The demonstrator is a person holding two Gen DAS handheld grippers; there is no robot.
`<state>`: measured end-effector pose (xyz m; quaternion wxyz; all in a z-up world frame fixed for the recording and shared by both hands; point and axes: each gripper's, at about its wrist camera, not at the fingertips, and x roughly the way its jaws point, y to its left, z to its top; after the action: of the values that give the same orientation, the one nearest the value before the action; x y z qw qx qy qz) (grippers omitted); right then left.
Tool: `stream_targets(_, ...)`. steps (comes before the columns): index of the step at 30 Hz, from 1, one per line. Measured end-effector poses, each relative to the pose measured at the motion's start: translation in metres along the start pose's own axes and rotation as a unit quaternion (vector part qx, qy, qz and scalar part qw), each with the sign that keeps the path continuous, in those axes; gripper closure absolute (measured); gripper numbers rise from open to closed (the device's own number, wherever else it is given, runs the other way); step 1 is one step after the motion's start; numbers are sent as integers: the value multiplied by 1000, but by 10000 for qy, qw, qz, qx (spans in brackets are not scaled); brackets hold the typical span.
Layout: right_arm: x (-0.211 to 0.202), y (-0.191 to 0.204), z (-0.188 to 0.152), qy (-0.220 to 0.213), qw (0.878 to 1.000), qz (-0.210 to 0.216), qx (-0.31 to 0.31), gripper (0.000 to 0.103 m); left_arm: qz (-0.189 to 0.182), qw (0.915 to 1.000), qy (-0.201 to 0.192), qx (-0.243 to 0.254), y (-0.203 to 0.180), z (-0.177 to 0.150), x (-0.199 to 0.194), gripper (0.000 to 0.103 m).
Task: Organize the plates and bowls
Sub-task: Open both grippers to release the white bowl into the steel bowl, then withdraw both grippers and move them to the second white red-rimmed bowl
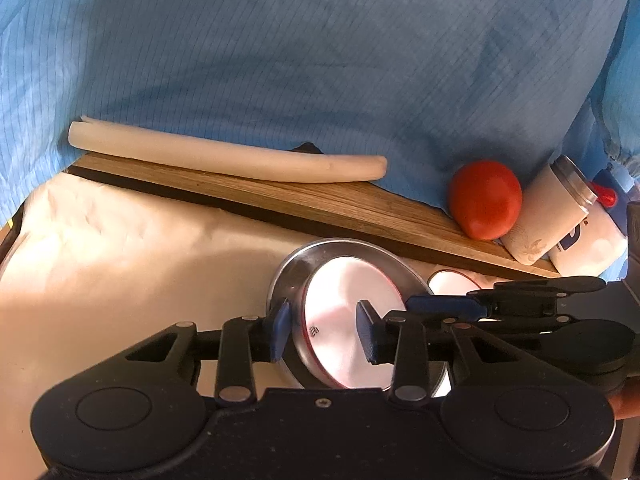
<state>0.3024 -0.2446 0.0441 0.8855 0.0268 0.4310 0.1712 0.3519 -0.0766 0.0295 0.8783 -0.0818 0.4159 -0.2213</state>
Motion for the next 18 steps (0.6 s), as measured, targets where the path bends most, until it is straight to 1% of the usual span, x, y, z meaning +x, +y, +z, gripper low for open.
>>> stream_targets(1,-2,0,-1,-30,10000,25,6,71,-18,10000,-10,-14,0,0,-1,62)
stream_targets(6,-15,-5,-5,-221,9996,170,47,62,-84,9998,-155,-57,-1,-2,-11,54)
stream_targets(8,-21,-7,-7,-325,9991,242,91,59,-74,9996,-250,-49,-2,-3,-16,46)
stream_targets(9,-23,-9,-8,-370,9990,244,115,53,-32,9996,-291,-49,-3,-3,-19,43)
stream_targets(10,-26,-10,-9,-420,9989,172,133,44,7,9993,-360,-57,-3,-4,-22,40)
stream_targets(12,-33,-12,-14,-530,9984,154,157,36,-14,9990,-449,-78,-3,-6,-29,37)
stream_targets(14,-39,-15,-18,-607,9976,194,278,31,-25,9984,-555,-110,-3,-9,-36,28)
stream_targets(15,-43,-17,-21,-662,9971,199,323,27,-12,9980,-623,-97,-4,-10,-41,26)
stream_targets(16,-47,-18,-25,-727,9966,188,350,23,7,9976,-687,-82,-5,-11,-44,20)
stream_targets(17,-52,-19,-28,-802,9959,153,381,21,20,9972,-746,-56,-7,-12,-47,15)
stream_targets(18,-58,-20,-32,-878,9952,110,416,17,32,9968,-803,-26,-9,-14,-51,13)
